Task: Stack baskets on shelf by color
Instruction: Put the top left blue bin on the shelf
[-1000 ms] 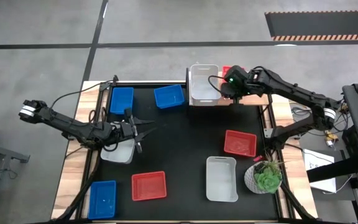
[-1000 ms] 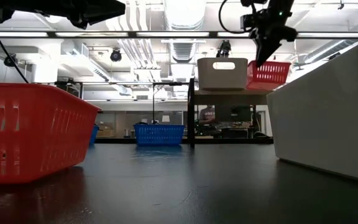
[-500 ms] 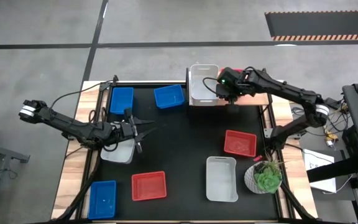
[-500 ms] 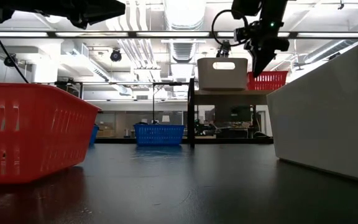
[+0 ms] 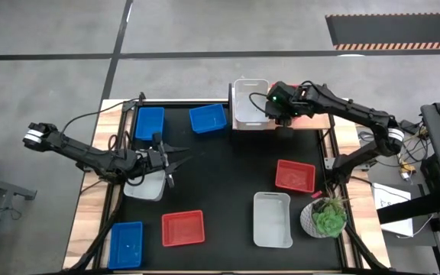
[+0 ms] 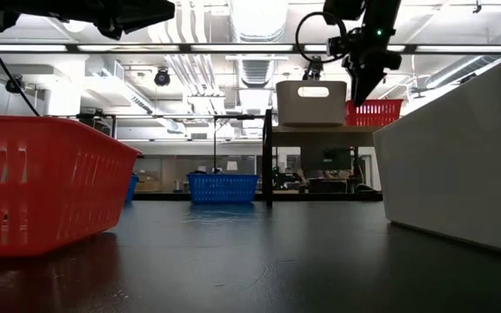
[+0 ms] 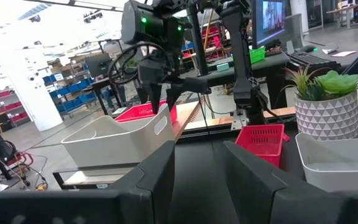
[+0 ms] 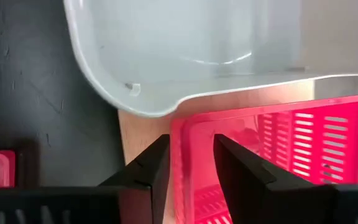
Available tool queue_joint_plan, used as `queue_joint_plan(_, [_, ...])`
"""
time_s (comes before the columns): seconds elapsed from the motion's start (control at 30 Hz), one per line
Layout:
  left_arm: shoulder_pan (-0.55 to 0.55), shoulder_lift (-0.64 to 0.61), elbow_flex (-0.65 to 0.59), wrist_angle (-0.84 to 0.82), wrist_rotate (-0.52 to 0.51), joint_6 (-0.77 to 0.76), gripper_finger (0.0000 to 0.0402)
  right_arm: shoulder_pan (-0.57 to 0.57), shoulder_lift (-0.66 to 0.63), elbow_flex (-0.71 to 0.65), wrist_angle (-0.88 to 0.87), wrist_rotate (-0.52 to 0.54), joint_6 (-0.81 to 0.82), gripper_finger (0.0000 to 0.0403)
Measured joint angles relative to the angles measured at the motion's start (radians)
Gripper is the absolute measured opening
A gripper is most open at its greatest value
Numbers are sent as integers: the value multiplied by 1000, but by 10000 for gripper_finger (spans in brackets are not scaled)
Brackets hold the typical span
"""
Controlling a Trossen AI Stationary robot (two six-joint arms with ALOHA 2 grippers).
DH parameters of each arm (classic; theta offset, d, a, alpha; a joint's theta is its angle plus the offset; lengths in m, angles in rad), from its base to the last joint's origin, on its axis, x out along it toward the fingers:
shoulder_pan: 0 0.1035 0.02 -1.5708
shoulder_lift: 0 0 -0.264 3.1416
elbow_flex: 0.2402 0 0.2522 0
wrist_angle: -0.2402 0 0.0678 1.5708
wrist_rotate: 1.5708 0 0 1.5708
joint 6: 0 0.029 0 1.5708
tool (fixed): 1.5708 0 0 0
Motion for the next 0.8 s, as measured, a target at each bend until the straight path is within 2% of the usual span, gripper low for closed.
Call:
queue_joint_plan(0.43, [0,0,0,-3,0,-8,118,3,-15,154,-112,-33,165,140])
queue_joint_plan(0.63, [0,3,0,-3,0,-8,118,46,-56,158,-127,-126,277,118])
queue_joint_plan(0.8, [0,3,0,-4,0,-8,118,174,-90,129,-125,-140,363,87])
